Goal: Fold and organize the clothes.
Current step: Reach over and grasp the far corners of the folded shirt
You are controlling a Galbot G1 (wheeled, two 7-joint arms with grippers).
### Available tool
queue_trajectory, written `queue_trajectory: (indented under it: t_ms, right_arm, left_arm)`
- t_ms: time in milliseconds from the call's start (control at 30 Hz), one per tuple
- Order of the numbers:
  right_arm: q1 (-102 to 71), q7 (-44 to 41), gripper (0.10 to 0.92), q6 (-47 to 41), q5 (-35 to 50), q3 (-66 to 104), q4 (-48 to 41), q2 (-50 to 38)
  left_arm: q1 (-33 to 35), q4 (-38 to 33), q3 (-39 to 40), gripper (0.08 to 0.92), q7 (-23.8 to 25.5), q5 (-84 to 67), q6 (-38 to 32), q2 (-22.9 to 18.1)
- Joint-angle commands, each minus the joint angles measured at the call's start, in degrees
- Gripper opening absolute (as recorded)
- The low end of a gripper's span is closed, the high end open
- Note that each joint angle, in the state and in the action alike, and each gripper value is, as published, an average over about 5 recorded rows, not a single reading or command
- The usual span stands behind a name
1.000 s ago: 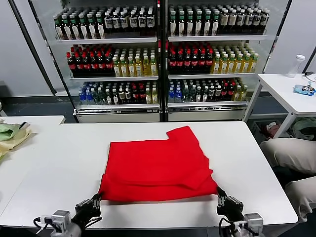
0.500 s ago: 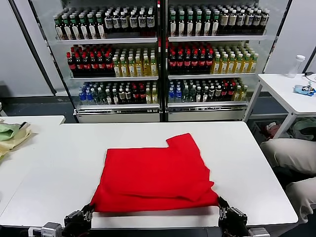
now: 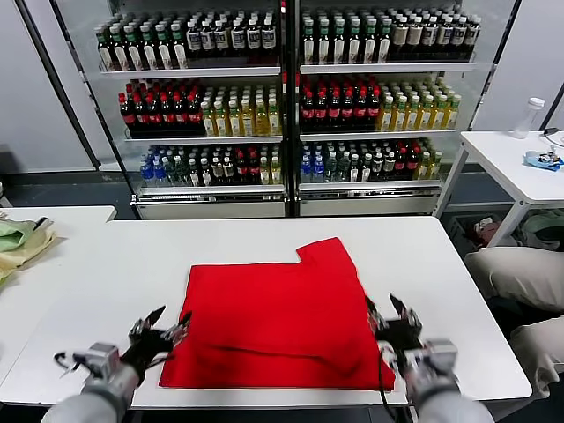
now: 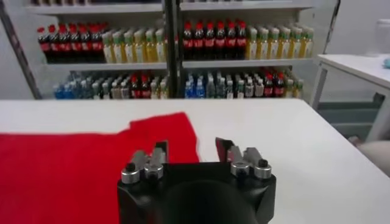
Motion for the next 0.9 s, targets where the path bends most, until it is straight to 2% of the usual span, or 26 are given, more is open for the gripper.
queue_trajectory:
  t_ms: [33, 133, 400, 900]
  right_arm:
    - [29.13, -0.69, 0.776, -1.62, -1.2, -7.3, -30.17, 6.14]
    - [31.43, -0.53, 0.814, -1.54, -2.22, -7.3, -36.16, 8.76]
    - [32.77, -0.91, 0.823, -0.29, -5.17, -6.83, -44.63, 13.77]
    - [36.12, -2.93, 0.823, 5.41, -7.94, -5.85, -54.04, 17.29]
  left_arm:
    - [-30.4, 27.25, 13.68, 0.792, 6.57, 0.16, 1.28, -1.94]
    - [-31.88, 30.41, 14.16, 0.818, 8.76, 0.39, 1.83, -2.55]
    - [-31.83, 35.16, 12.2, 0.823, 13.87, 1.03, 2.55, -2.76]
    - [-32.34, 37.56, 10.75, 0.823, 16.64, 1.67, 2.33, -3.85]
